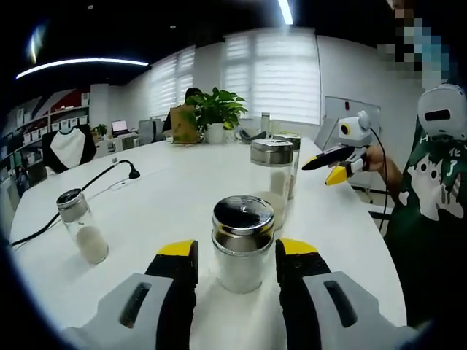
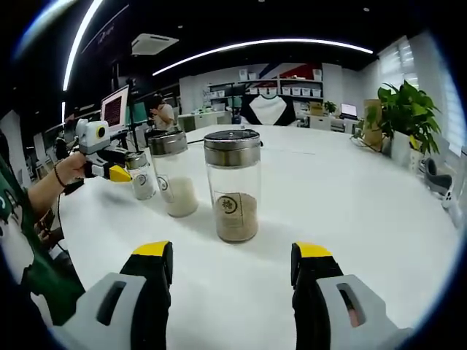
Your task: Rotate the seasoning bottle until the label or dispensing opening points toward the visible target arrow and the bottle remains upright within the marked orientation range
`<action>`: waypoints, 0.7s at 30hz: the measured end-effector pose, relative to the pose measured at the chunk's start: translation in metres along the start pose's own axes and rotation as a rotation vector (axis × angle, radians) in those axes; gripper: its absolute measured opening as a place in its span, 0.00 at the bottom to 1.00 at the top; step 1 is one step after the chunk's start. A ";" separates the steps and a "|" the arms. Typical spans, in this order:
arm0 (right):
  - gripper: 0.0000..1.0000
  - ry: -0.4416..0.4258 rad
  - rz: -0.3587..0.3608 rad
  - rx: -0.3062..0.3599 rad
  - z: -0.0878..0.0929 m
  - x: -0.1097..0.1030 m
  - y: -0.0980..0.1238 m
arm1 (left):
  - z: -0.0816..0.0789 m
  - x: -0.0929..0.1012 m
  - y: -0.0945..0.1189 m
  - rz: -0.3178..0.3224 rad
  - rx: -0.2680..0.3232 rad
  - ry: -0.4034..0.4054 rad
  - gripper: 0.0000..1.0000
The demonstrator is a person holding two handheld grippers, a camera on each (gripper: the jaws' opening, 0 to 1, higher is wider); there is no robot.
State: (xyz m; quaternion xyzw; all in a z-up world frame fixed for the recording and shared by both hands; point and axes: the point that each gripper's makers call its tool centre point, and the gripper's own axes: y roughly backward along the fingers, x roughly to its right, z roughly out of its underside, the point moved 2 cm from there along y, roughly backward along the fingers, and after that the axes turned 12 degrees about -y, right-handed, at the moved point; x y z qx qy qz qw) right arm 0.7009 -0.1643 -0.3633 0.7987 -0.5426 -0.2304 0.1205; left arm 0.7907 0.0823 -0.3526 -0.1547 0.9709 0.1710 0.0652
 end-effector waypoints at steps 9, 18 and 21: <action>0.66 -0.011 0.018 -0.007 0.002 0.006 0.001 | 0.001 0.003 0.012 -0.118 0.011 0.075 0.46; 0.66 -0.006 0.014 -0.014 0.004 0.003 0.000 | -0.001 0.008 0.016 -0.269 -0.011 0.155 0.46; 0.66 -0.008 0.013 -0.011 0.003 0.003 0.001 | -0.002 0.010 0.016 -0.296 -0.004 0.178 0.46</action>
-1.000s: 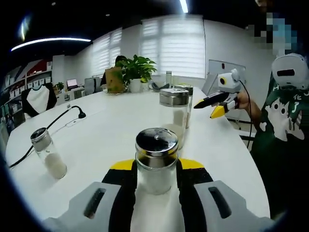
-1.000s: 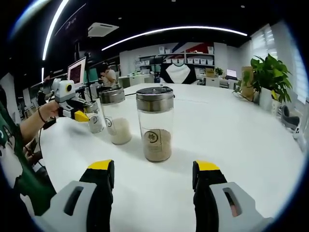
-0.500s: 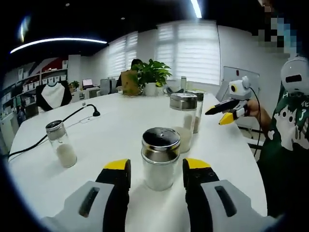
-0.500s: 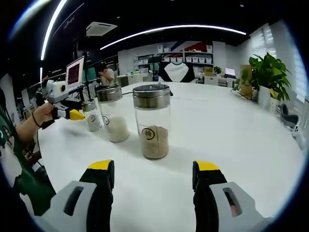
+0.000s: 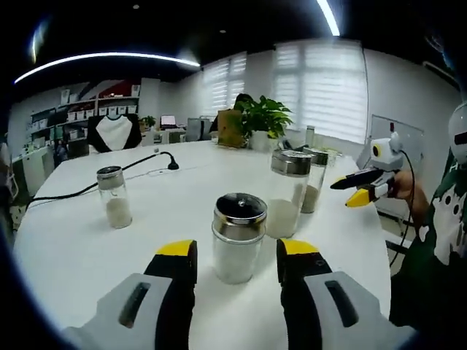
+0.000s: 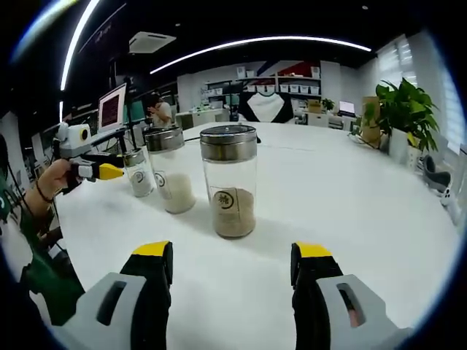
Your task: Rotate the seasoning bottle until the label or dispensing opening points toward the visible target arrow and the bottle remains upright within the marked orientation range
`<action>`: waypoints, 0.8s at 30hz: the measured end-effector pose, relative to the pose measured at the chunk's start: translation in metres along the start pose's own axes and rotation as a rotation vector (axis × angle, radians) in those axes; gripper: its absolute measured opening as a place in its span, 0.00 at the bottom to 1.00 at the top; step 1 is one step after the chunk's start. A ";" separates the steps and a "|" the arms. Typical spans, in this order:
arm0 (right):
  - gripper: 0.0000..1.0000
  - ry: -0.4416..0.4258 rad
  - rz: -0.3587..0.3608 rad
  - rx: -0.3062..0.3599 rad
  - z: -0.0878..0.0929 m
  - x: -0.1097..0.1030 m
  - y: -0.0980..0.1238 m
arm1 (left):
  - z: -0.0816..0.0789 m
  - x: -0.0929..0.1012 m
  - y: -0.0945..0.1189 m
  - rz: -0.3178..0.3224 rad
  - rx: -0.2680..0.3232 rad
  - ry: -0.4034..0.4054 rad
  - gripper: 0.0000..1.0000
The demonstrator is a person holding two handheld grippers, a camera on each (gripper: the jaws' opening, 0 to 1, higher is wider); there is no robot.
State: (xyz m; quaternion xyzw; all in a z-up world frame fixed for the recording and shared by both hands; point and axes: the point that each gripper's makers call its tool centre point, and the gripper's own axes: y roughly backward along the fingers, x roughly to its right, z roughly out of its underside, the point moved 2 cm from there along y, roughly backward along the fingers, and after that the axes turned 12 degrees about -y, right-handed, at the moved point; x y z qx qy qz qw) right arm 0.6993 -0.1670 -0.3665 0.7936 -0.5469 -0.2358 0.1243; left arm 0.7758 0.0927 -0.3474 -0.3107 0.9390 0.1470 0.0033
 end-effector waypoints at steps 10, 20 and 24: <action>0.66 0.004 -0.001 -0.002 -0.001 -0.001 0.000 | 0.006 0.002 -0.005 -0.143 0.005 0.076 0.46; 0.66 0.004 -0.001 -0.003 -0.001 0.000 -0.001 | 0.003 0.001 -0.011 -0.249 0.042 0.138 0.46; 0.66 0.004 -0.002 -0.005 -0.001 0.000 -0.001 | 0.001 0.002 -0.015 -0.252 0.045 0.117 0.46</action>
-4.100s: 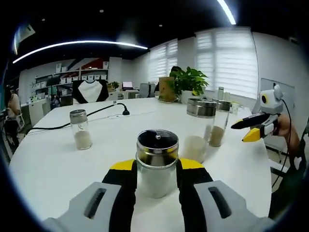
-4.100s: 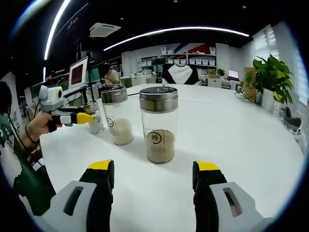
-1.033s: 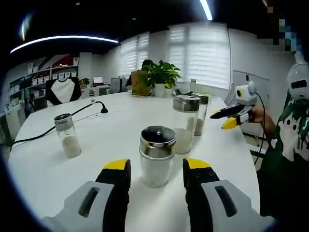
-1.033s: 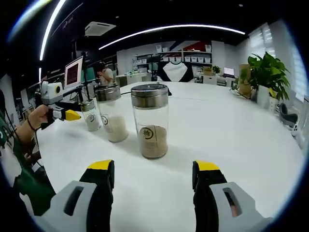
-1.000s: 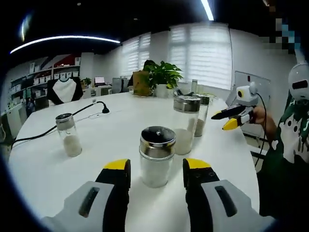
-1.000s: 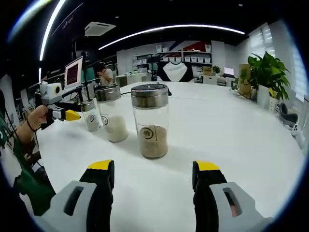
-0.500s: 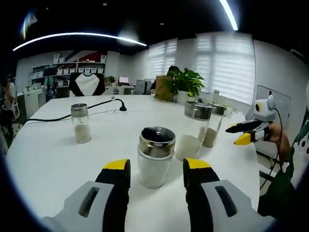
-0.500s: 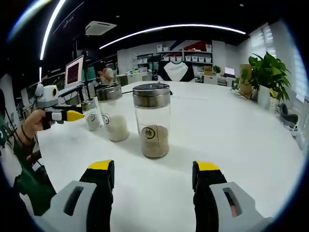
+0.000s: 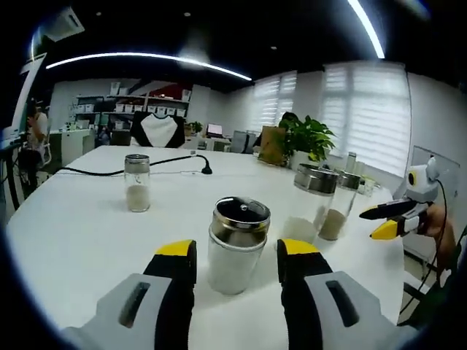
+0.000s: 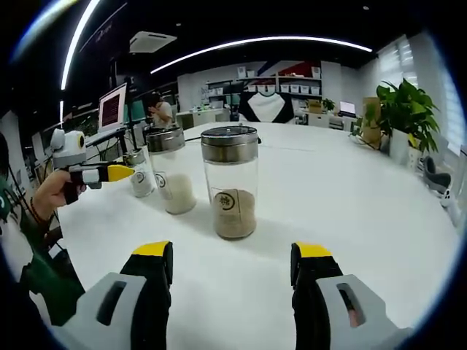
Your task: Rotate the seasoning bottle until the label or dispensing opening points toward the visible target arrow and the bottle remains upright within the marked orientation range
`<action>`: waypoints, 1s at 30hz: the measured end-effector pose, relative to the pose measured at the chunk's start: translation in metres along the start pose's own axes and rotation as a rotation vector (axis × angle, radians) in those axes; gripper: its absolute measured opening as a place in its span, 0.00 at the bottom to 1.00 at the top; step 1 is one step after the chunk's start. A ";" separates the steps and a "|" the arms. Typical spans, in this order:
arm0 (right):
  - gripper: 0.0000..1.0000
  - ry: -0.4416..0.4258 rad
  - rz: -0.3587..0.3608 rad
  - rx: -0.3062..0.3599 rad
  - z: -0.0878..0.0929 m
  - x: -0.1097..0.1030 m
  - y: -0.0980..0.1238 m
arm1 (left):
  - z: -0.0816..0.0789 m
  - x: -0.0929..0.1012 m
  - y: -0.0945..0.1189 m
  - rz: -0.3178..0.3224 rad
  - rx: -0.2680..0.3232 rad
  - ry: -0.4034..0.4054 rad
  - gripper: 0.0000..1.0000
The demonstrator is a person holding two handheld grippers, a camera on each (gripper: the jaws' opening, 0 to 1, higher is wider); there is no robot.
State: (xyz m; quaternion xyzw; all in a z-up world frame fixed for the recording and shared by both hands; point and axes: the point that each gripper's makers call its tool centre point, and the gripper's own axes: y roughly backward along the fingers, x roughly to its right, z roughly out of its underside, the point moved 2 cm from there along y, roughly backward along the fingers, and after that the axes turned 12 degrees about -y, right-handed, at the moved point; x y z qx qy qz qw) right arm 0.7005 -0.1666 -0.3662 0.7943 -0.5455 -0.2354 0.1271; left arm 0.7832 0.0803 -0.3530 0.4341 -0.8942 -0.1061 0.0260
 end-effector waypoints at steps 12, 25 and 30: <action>0.66 0.002 0.012 0.007 -0.004 0.003 0.002 | 0.005 0.003 -0.009 -0.005 -0.020 -0.019 0.42; 0.66 0.001 0.006 0.004 -0.002 0.000 0.001 | 0.009 0.001 -0.007 -0.005 -0.013 -0.012 0.35; 0.66 -0.001 0.007 0.011 -0.003 0.000 0.002 | 0.009 0.002 -0.007 0.010 -0.013 -0.022 0.34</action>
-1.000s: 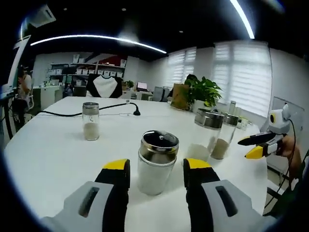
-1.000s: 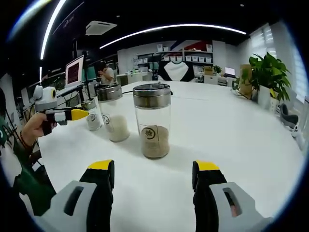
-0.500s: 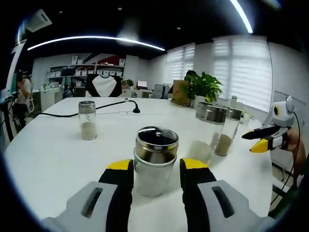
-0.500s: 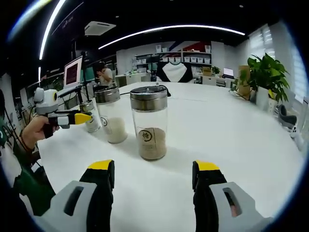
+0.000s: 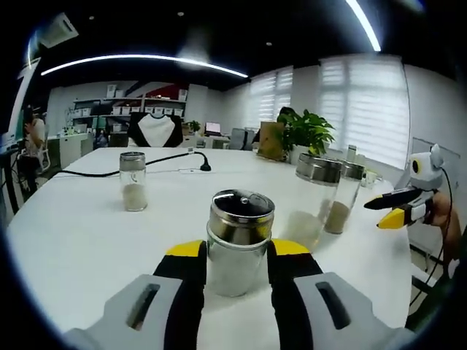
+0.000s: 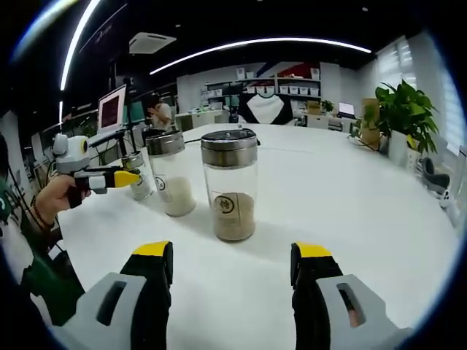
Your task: Rotate the seasoning bottle until the label or dispensing opening points toward the visible target arrow and the bottle remains upright within the marked orientation range
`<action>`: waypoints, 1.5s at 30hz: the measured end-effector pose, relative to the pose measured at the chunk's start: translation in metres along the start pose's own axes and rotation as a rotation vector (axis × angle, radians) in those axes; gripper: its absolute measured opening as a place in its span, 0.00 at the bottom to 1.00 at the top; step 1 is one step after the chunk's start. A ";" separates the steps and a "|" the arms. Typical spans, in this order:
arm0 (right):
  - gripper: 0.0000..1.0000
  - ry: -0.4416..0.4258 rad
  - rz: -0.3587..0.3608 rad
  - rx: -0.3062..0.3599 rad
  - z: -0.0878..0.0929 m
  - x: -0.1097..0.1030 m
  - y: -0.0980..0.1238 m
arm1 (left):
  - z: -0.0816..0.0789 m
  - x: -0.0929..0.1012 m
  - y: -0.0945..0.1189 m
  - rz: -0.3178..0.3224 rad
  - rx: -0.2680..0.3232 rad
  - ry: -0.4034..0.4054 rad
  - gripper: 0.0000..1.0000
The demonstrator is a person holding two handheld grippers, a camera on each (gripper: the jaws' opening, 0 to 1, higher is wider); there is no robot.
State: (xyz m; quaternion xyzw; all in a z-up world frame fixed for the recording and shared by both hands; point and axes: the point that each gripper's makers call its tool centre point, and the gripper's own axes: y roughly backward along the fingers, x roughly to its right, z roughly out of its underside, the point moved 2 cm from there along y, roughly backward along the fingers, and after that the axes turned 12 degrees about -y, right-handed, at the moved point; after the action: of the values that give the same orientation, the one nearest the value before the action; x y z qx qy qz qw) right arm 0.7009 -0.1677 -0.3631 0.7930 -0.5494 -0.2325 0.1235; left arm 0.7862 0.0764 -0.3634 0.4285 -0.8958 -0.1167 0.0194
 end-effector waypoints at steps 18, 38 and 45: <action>0.67 -0.006 -0.002 -0.009 0.003 0.000 0.000 | -0.001 -0.003 0.000 0.091 0.002 -0.052 0.34; 0.67 -0.003 -0.002 -0.019 0.003 -0.003 -0.002 | -0.001 -0.004 -0.003 0.306 0.001 -0.158 0.33; 0.67 -0.007 -0.001 -0.017 0.004 -0.003 -0.001 | -0.001 -0.004 -0.004 0.389 0.003 -0.194 0.33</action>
State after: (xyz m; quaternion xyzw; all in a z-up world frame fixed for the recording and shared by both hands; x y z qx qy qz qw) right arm 0.6993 -0.1644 -0.3663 0.7915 -0.5472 -0.2401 0.1282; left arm 0.7917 0.0767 -0.3632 0.2344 -0.9594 -0.1503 -0.0455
